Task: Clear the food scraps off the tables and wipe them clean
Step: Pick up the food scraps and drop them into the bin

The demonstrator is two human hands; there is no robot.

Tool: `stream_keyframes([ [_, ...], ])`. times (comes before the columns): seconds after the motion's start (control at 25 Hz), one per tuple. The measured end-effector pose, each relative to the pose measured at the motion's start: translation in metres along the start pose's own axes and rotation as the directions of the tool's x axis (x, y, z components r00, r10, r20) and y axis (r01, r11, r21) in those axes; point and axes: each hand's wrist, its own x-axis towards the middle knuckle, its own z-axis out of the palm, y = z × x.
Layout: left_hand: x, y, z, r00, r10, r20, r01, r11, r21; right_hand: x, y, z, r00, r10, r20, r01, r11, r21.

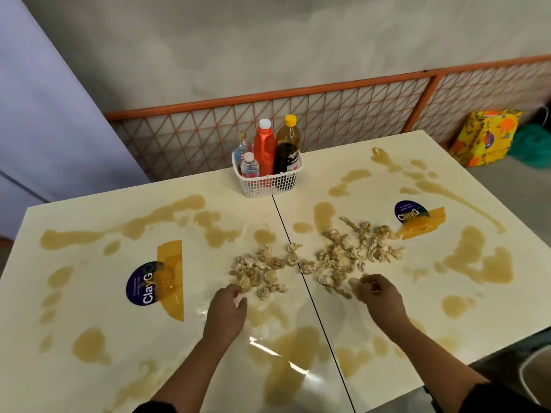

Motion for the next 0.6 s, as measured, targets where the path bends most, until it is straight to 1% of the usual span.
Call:
stream_keyframes([
  [0.08,0.021,0.000,0.007,0.998,0.062,-0.018,-0.060,0.995,0.077,-0.012,0.000,0.012,0.992,0.120,0.035,-0.124,0.975,0.182],
  [0.16,0.037,0.000,0.011,0.996,0.086,-0.003,-0.084,0.982,0.166,-0.024,-0.004,0.021,0.970,0.216,0.114,-0.242,0.905,0.348],
  [0.24,0.046,-0.004,0.016,0.995,0.103,-0.011,-0.098,0.971,0.217,-0.033,-0.010,0.025,0.944,0.268,0.193,-0.326,0.854,0.406],
  [0.32,0.049,-0.006,0.017,0.994,0.103,-0.045,-0.092,0.975,0.200,-0.039,-0.014,0.025,0.924,0.271,0.271,-0.368,0.825,0.430],
  [0.4,0.047,-0.006,0.015,0.992,0.095,-0.078,-0.083,0.986,0.147,-0.042,-0.018,0.026,0.908,0.284,0.308,-0.404,0.789,0.463],
  [0.48,0.040,-0.004,0.010,0.992,0.067,-0.107,-0.063,0.997,0.037,-0.044,-0.020,0.029,0.888,0.315,0.335,-0.452,0.734,0.507],
  [0.56,0.027,-0.002,0.000,0.997,0.003,-0.073,-0.009,0.995,-0.094,-0.045,-0.020,0.032,0.865,0.341,0.368,-0.497,0.679,0.540],
  [0.6,0.021,-0.004,-0.005,0.997,-0.070,-0.023,0.065,0.979,-0.192,-0.046,-0.019,0.034,0.856,0.347,0.382,-0.513,0.657,0.552],
])
